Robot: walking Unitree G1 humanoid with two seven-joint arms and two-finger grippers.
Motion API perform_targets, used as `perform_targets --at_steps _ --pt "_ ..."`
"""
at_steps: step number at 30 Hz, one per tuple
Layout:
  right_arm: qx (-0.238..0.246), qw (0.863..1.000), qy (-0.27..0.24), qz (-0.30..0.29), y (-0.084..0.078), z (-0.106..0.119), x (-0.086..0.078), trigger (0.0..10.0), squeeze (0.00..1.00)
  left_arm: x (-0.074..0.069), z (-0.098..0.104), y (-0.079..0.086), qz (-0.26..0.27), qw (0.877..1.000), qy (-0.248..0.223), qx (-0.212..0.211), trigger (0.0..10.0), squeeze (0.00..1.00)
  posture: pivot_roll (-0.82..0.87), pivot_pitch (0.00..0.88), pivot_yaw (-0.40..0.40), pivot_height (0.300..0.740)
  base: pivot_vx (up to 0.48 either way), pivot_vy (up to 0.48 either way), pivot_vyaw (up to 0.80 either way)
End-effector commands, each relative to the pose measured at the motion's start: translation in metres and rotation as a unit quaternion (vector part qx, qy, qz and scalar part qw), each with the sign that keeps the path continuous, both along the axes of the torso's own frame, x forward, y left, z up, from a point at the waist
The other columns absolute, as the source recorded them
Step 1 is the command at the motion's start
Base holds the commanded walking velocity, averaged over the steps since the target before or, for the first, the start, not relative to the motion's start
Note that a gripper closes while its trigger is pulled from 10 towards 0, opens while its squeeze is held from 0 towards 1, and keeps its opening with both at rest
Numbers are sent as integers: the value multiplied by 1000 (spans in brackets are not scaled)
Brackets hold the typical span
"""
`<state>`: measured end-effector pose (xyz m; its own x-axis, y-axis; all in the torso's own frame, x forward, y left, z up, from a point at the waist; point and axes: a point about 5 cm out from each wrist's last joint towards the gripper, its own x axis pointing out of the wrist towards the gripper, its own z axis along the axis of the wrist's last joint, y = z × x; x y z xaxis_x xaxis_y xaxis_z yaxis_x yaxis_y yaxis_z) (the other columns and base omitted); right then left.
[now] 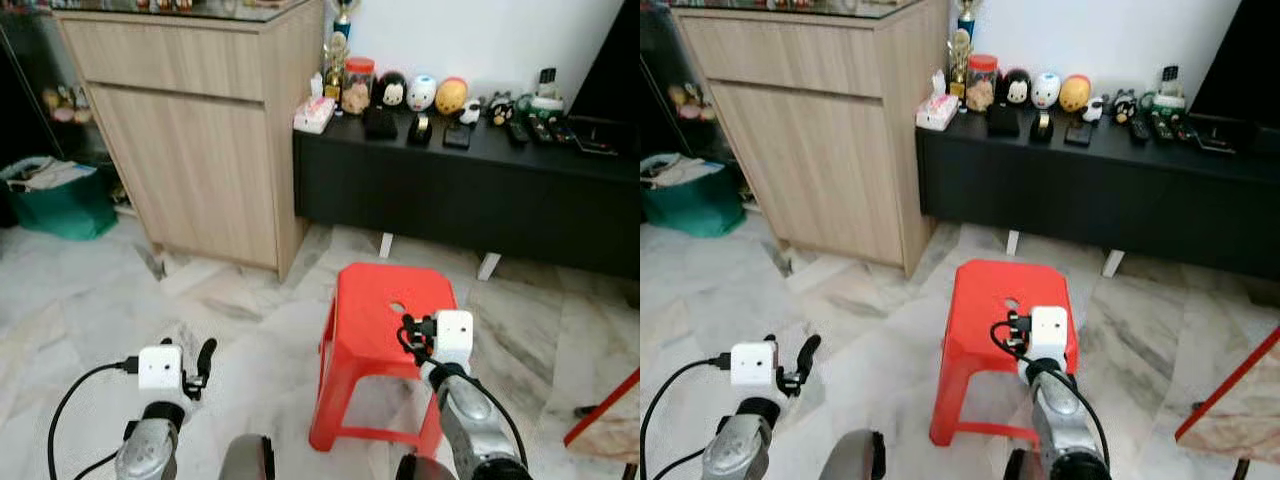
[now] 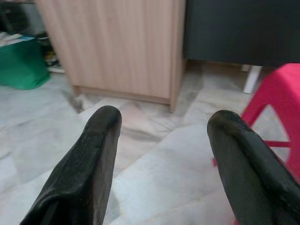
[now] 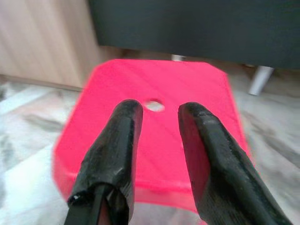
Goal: Hang keys on a hook
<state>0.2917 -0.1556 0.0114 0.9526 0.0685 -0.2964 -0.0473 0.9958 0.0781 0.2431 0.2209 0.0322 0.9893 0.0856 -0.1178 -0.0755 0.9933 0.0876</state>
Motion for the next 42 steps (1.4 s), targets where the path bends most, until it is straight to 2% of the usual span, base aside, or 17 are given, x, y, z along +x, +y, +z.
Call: perform_targets --at_steps 1,9,10,27,37,40,42 --pt "1 1000 13 -6 -4 -5 -3 10000 0 4 1 -5 -9 1000 0 -7 10000 0 114 0 -61 606 255 0 0" --pt "-7 1000 15 -4 -6 -7 -6 10000 0 4 1 -5 -12 1000 0 -8 10000 0 115 0 -60 606 292 0 447" --pt "8 1000 19 -14 -7 -8 -7 10000 0 4 1 -5 -13 1000 0 -9 10000 0 115 0 -60 606 304 0 0" --pt "0 1000 18 -2 -5 -8 -5 10000 0 7 2 -8 -20 1000 -2 -10 10000 0 115 0 -60 606 332 0 0" --pt "-15 996 77 30 -3 -23 -15 10000 0 7 2 -9 -17 1000 -3 -6 10000 0 108 0 -61 606 65 0 0" --pt "-27 994 99 33 -5 -29 -19 10000 0 7 2 -10 -19 1000 -3 -8 10000 0 107 0 -62 606 0 0 0" --pt "-44 991 121 23 -13 -33 -21 10000 0 7 2 -11 -20 1000 -3 -10 10000 0 102 0 -61 606 0 0 0"
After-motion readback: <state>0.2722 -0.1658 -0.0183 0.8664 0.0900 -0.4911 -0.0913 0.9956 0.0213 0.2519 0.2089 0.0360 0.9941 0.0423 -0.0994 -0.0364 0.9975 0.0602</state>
